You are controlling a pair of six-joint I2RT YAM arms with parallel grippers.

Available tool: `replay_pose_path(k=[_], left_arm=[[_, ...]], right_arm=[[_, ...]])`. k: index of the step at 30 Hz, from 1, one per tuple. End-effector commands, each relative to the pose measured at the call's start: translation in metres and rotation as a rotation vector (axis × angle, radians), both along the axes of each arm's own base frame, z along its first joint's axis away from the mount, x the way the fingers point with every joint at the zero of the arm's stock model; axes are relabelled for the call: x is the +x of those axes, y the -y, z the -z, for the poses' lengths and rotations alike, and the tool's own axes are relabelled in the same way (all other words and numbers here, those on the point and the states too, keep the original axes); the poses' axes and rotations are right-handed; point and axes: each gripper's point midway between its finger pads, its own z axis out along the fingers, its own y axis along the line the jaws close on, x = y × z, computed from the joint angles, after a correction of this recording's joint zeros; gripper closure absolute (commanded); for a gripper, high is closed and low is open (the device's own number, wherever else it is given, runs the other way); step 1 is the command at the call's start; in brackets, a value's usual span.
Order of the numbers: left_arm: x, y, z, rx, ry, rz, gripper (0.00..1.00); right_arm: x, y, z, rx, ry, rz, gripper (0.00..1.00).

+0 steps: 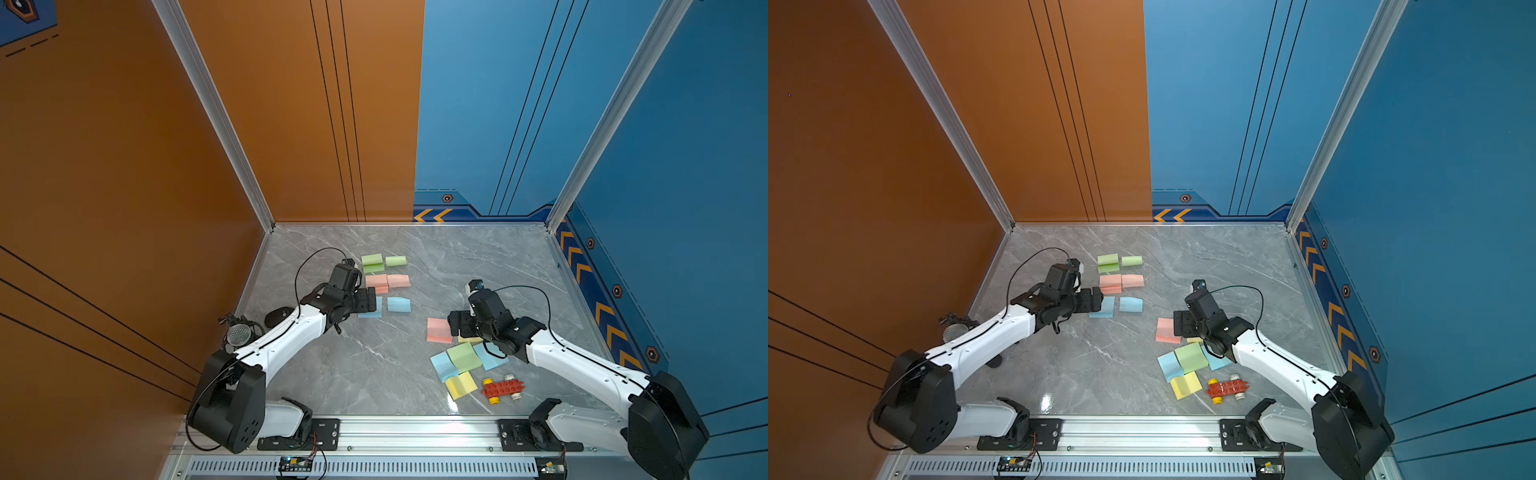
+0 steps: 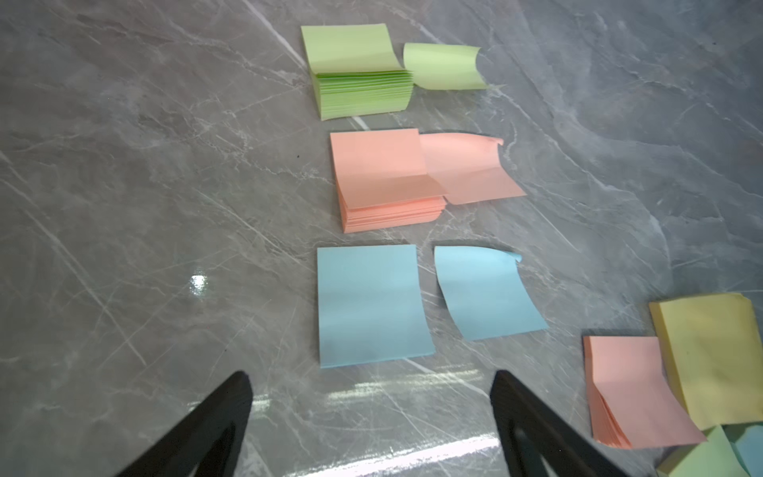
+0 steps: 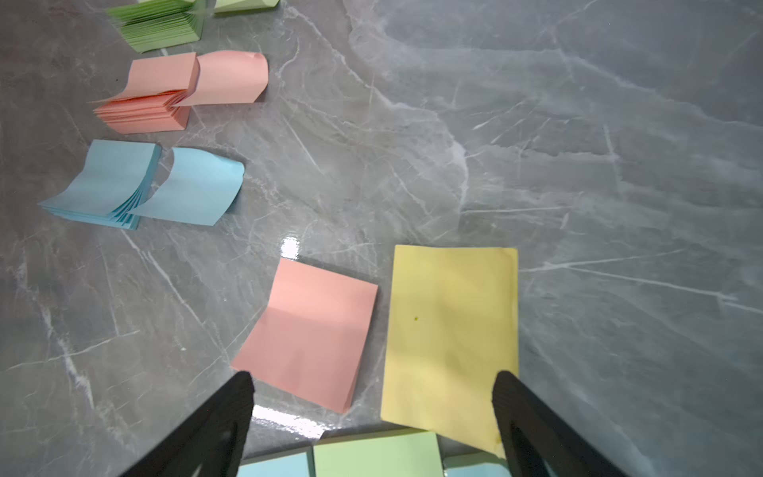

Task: Tear off pages from different memo pads
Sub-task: Place the memo pad at the center of the board, then move the memo pad to the center of the board.

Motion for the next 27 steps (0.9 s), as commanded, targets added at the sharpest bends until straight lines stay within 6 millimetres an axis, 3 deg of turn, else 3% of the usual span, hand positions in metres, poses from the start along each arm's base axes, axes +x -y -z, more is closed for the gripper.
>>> replay_pose_path(k=[1, 7, 16, 23, 27], left_arm=[[-0.027, 0.005, 0.015, 0.026, -0.040, -0.003, 0.08], [-0.062, 0.032, 0.021, 0.011, -0.047, 0.091, 0.10], [-0.082, 0.034, 0.028, 0.004, -0.050, 0.134, 0.12], [-0.091, 0.030, 0.033, 0.002, -0.054, 0.142, 0.12], [-0.095, 0.027, 0.027, -0.024, -0.030, 0.142, 0.12]], right_arm=[[-0.006, -0.020, 0.017, 0.029, -0.091, -0.014, 0.13], [-0.006, -0.049, 0.048, -0.016, -0.184, -0.069, 0.19], [-0.004, -0.061, 0.070, -0.120, -0.209, -0.120, 0.20], [-0.024, -0.079, 0.079, -0.286, -0.226, -0.271, 0.20], [-0.017, -0.080, 0.058, -0.229, -0.186, -0.235, 0.19]])
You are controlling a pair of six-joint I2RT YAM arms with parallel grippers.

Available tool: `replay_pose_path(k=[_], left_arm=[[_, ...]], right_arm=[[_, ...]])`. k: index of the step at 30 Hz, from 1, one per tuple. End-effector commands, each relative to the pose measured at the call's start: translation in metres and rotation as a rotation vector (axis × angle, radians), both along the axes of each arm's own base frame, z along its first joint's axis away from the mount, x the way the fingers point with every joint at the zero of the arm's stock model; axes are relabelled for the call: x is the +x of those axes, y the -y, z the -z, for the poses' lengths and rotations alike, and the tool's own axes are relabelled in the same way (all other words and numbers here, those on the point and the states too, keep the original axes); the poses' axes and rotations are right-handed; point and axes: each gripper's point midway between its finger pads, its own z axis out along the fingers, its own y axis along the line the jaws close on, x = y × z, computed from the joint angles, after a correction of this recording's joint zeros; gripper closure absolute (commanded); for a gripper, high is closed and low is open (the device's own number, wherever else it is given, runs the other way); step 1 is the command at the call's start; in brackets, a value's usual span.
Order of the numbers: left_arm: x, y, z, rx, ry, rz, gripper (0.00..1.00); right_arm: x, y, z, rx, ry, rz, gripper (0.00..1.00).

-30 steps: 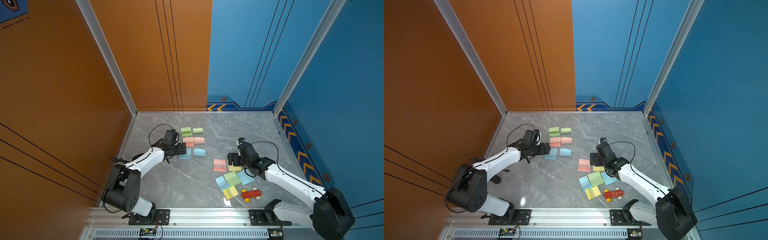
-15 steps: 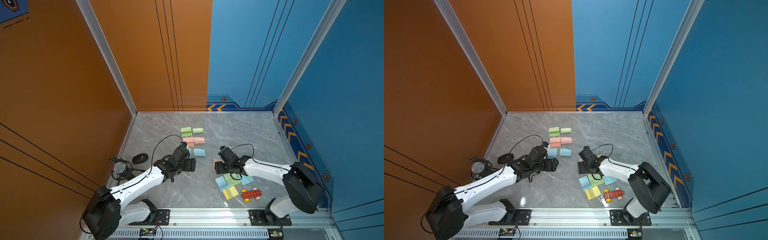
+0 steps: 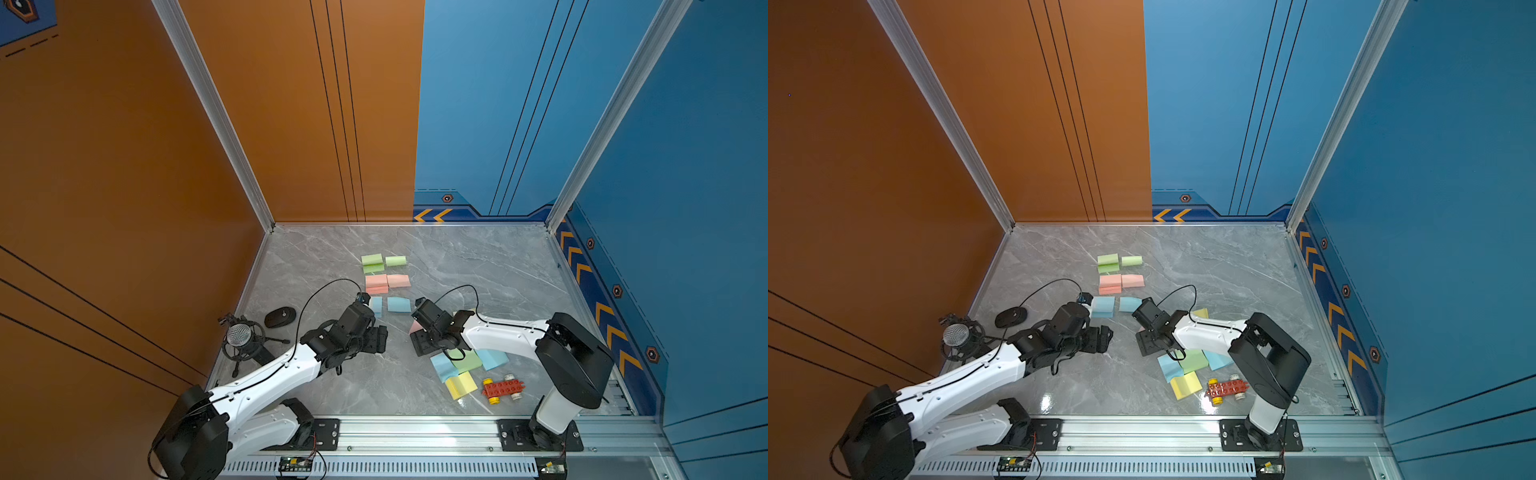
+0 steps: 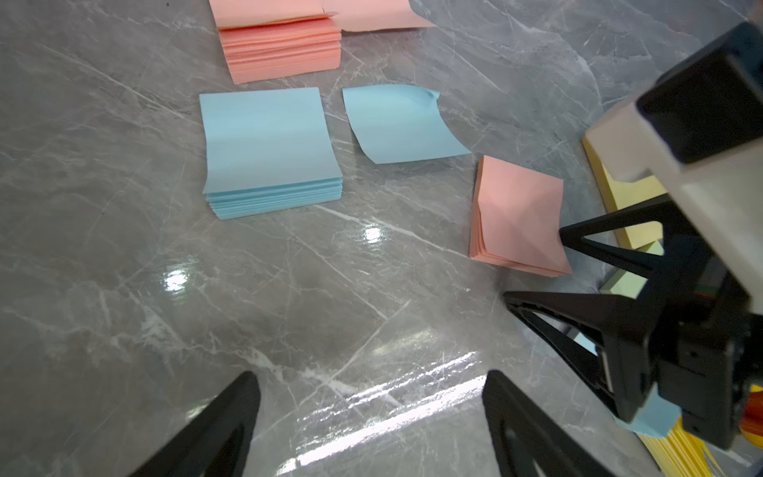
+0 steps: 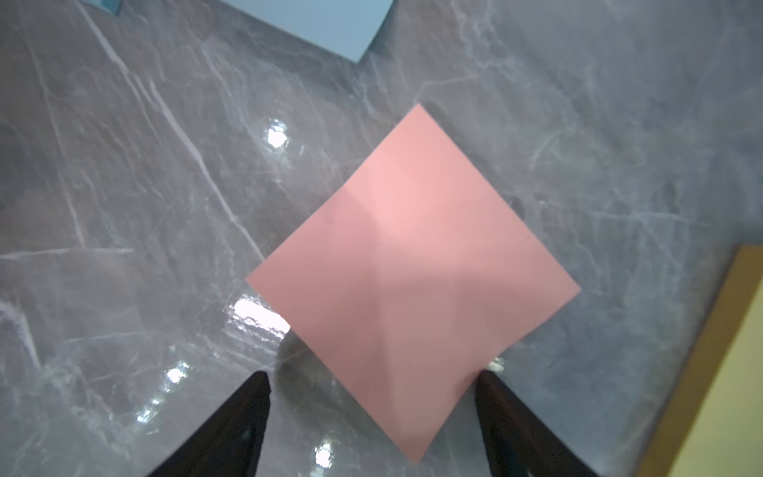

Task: Tear off pages from different memo pads
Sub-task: Move the memo pad to the center of the board.

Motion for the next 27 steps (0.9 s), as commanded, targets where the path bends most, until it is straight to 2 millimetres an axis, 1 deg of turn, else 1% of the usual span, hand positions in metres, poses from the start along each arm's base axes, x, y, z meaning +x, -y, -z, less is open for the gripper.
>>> replay_pose_path(k=[1, 2, 4, 5, 6, 9, 11, 14, 18, 22, 25, 27], left_arm=[[-0.006, -0.004, -0.003, -0.015, 0.014, -0.012, 0.12], [-0.007, -0.005, -0.005, -0.021, 0.020, -0.012, 0.12], [-0.008, -0.006, -0.008, -0.031, 0.030, -0.016, 0.12], [-0.008, -0.006, -0.008, -0.034, 0.032, -0.017, 0.12], [-0.009, -0.006, -0.008, -0.035, 0.031, -0.017, 0.12], [-0.010, -0.006, -0.006, -0.036, 0.023, -0.016, 0.12], [-0.010, -0.006, -0.003, -0.032, 0.016, -0.013, 0.11], [-0.011, -0.006, -0.001, -0.026, 0.009, -0.009, 0.11], [-0.011, -0.006, -0.001, -0.022, 0.013, 0.000, 0.11], [-0.012, -0.007, 0.001, -0.019, 0.009, -0.001, 0.11], [-0.014, -0.007, 0.003, -0.019, 0.003, 0.000, 0.11], [-0.015, -0.009, 0.005, -0.019, 0.001, -0.004, 0.11]], right_arm=[[0.008, 0.008, -0.023, 0.001, 0.033, 0.027, 0.19], [0.011, 0.008, -0.028, 0.020, 0.039, 0.040, 0.18], [0.019, 0.007, -0.040, 0.062, 0.052, 0.087, 0.12], [0.023, 0.008, -0.042, 0.076, 0.056, 0.114, 0.04], [0.028, 0.010, -0.043, 0.095, 0.059, 0.152, 0.00], [0.044, 0.018, -0.044, 0.170, 0.068, 0.282, 0.00], [0.052, 0.020, -0.042, 0.226, 0.065, 0.352, 0.01], [0.061, 0.014, -0.035, 0.279, 0.040, 0.408, 0.03], [0.064, 0.003, -0.024, 0.312, -0.004, 0.426, 0.03], [0.060, -0.008, -0.009, 0.302, -0.046, 0.404, 0.04], [0.053, -0.017, -0.001, 0.281, -0.064, 0.354, 0.05], [0.048, -0.030, 0.001, 0.268, -0.080, 0.276, 0.06]])
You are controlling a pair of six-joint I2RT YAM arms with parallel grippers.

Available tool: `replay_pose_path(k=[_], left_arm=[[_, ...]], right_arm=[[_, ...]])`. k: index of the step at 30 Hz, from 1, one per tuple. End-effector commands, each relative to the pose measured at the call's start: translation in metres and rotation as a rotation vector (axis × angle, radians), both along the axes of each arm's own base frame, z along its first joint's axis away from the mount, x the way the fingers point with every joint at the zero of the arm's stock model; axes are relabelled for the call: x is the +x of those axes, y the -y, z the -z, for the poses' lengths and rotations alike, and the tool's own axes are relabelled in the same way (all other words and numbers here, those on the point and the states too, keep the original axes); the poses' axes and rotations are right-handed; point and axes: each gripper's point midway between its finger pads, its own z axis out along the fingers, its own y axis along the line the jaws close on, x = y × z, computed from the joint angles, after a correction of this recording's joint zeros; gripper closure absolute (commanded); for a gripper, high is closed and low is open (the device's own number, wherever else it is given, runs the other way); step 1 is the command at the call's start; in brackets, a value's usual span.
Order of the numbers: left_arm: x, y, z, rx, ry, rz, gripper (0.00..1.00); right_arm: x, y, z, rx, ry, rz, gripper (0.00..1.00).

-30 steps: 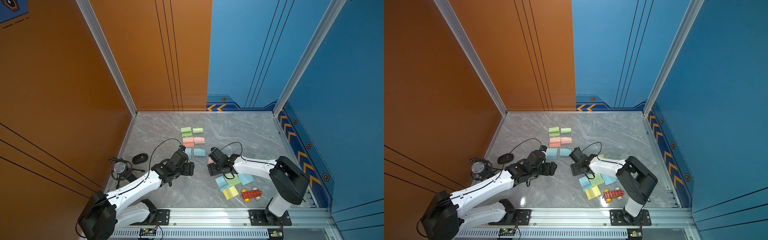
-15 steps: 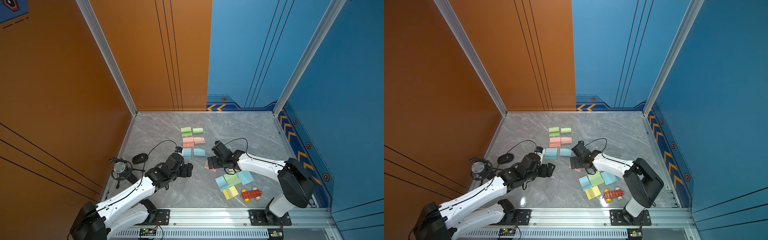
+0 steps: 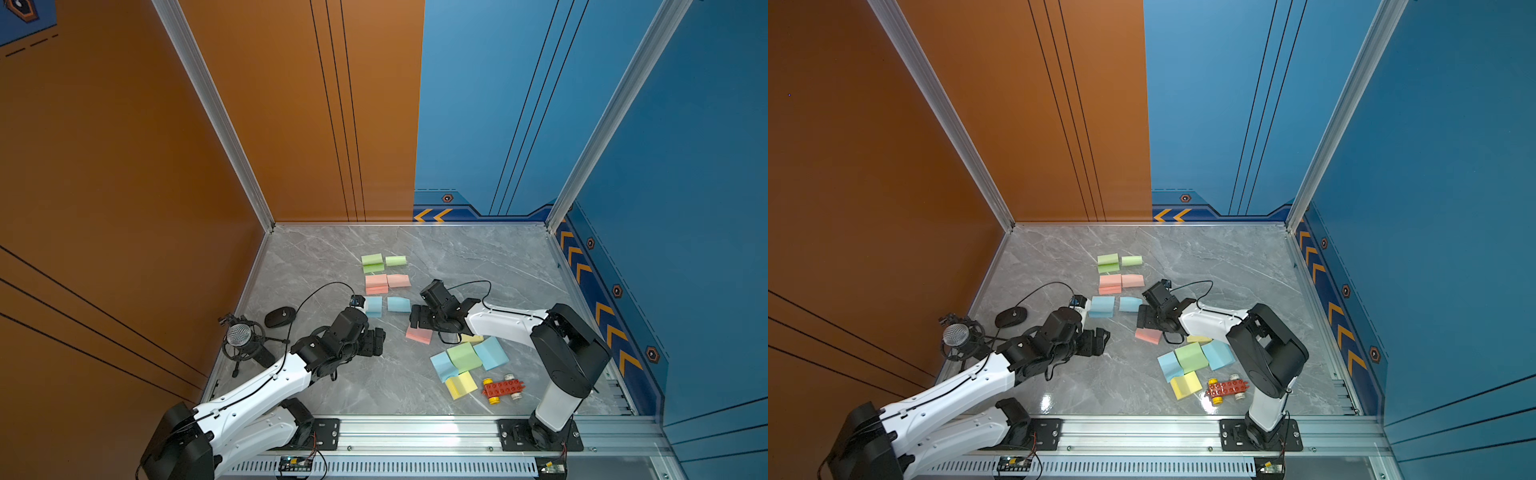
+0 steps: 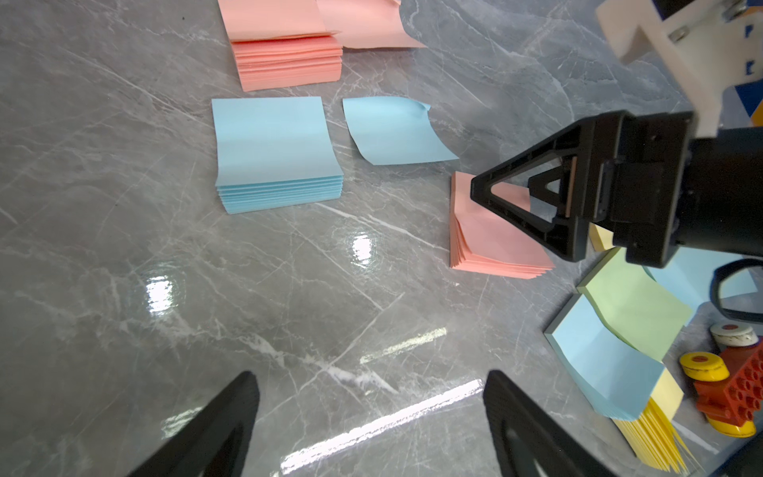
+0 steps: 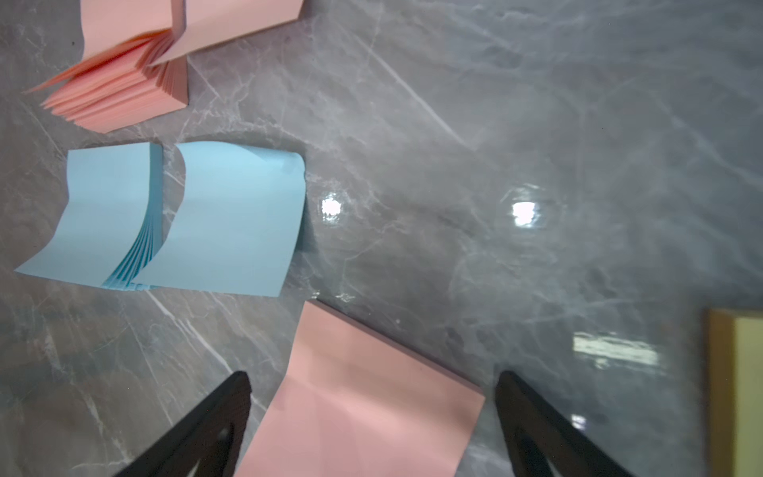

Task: Tear off pages from different memo pads
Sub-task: Move the memo pad to the center of the board.

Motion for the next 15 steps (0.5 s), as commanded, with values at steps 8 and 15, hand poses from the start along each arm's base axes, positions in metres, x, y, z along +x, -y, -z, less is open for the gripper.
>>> replay_pose_path(k=[8, 15], left_arm=[[-0.016, -0.006, 0.021, 0.014, -0.049, 0.010, 0.12], [-0.032, 0.005, 0.033, 0.000, -0.109, 0.108, 0.06]], right_arm=[[-0.044, -0.069, 0.005, 0.031, -0.082, -0.424, 0.10], [-0.041, -0.040, -0.023, -0.019, -0.024, -0.433, 0.11]])
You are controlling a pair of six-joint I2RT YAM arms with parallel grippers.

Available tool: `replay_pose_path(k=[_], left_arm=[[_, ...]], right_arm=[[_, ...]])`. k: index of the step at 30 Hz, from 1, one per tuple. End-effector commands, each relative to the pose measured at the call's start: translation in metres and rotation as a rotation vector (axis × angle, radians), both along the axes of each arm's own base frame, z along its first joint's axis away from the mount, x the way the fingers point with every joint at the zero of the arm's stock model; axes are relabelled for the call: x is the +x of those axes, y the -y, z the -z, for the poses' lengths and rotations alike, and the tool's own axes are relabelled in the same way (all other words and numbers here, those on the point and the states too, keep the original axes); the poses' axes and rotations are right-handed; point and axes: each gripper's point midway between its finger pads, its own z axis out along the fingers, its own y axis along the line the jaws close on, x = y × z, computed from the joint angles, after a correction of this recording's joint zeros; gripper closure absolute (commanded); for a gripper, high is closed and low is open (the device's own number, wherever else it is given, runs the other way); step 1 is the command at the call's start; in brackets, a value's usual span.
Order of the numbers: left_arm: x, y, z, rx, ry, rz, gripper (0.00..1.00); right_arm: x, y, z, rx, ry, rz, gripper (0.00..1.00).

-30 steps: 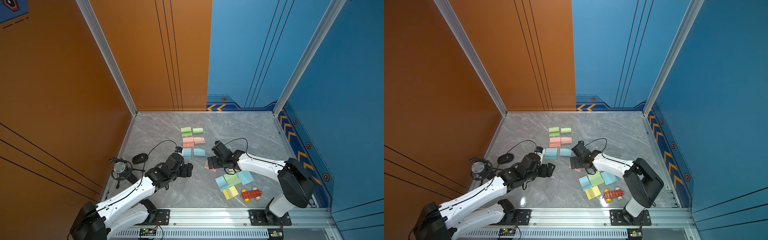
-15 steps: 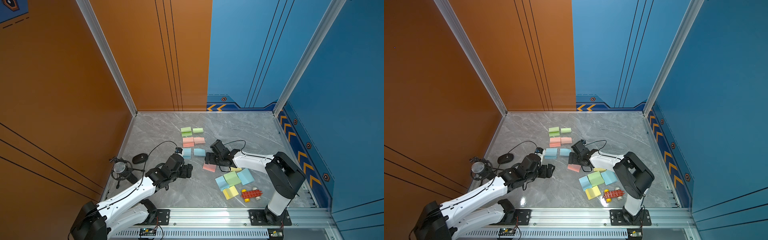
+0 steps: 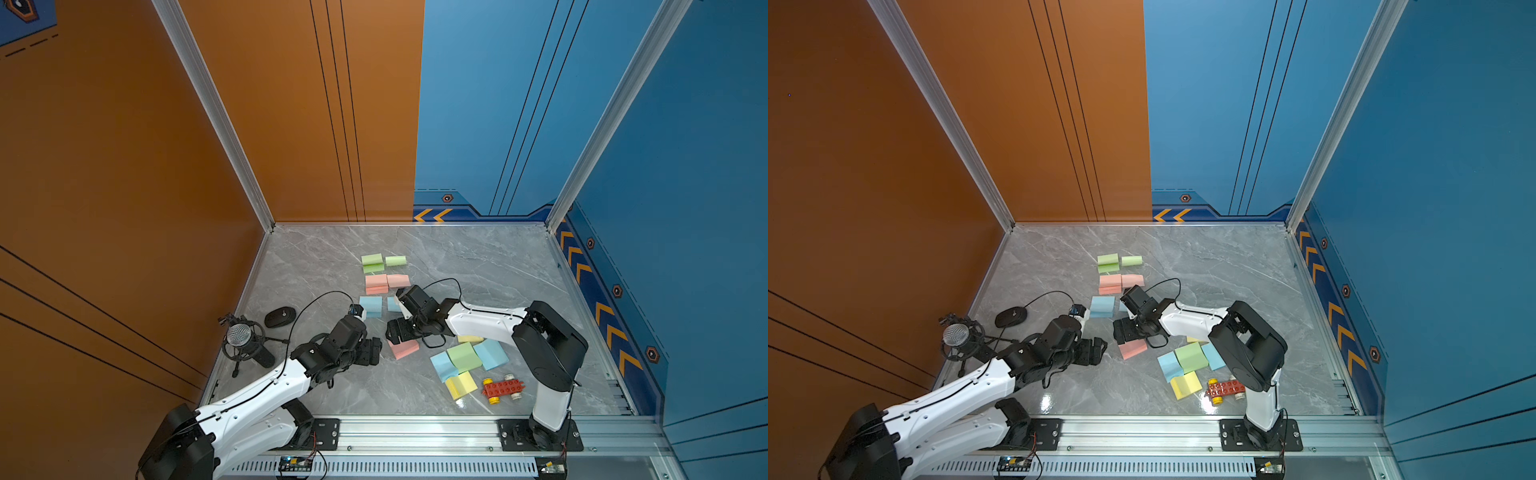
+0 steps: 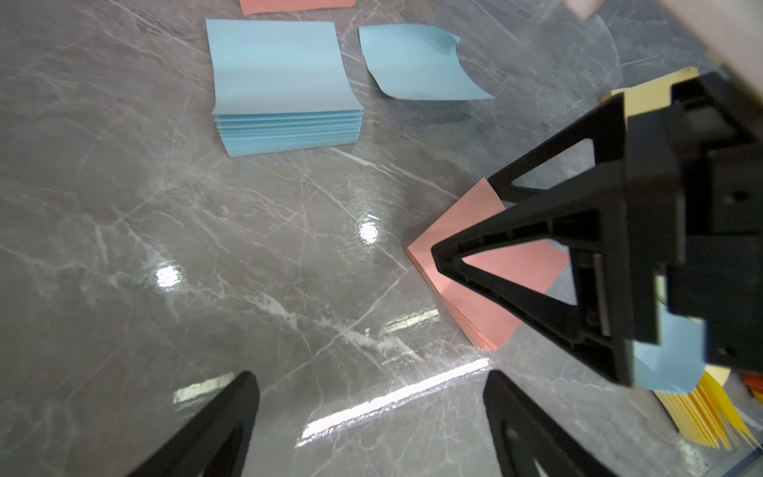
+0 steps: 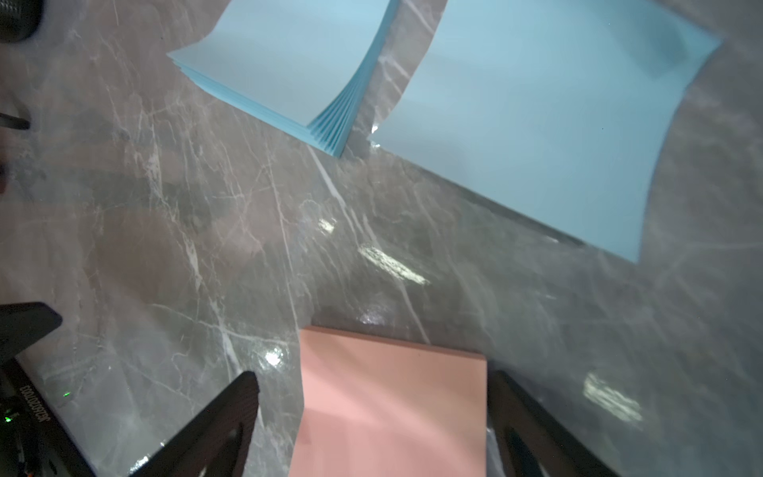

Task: Tear off pages from different memo pads
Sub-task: Move the memo pad to the center of the board.

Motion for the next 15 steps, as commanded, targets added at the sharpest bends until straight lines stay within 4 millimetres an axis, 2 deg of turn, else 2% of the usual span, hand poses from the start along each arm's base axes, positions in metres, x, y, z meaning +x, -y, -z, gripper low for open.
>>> replay_pose_path(k=[1, 2, 4, 7, 8, 13, 15], left_arm=[[-0.014, 0.017, 0.005, -0.024, -0.053, 0.110, 0.03], [-0.016, 0.022, 0.004, -0.024, -0.061, 0.150, 0.00], [-0.014, 0.030, 0.004, -0.012, -0.066, 0.198, 0.01], [-0.006, 0.045, 0.000, -0.009, -0.074, 0.257, 0.02], [-0.003, 0.052, -0.004, -0.015, -0.069, 0.286, 0.02], [0.004, 0.080, -0.007, -0.049, -0.097, 0.456, 0.01], [0.014, 0.083, -0.002, -0.039, -0.110, 0.470, 0.01]], right_arm=[[0.003, 0.031, -0.023, -0.026, 0.028, 0.004, 0.11], [0.006, 0.040, -0.029, -0.019, 0.035, 0.026, 0.11], [0.011, 0.058, -0.038, -0.026, 0.045, 0.057, 0.11], [0.014, 0.081, -0.044, -0.056, 0.067, 0.092, 0.11], [0.021, 0.095, -0.046, -0.055, 0.067, 0.130, 0.11], [0.017, 0.114, -0.051, -0.044, 0.070, 0.156, 0.10], [0.015, 0.118, -0.051, -0.050, 0.072, 0.154, 0.10]])
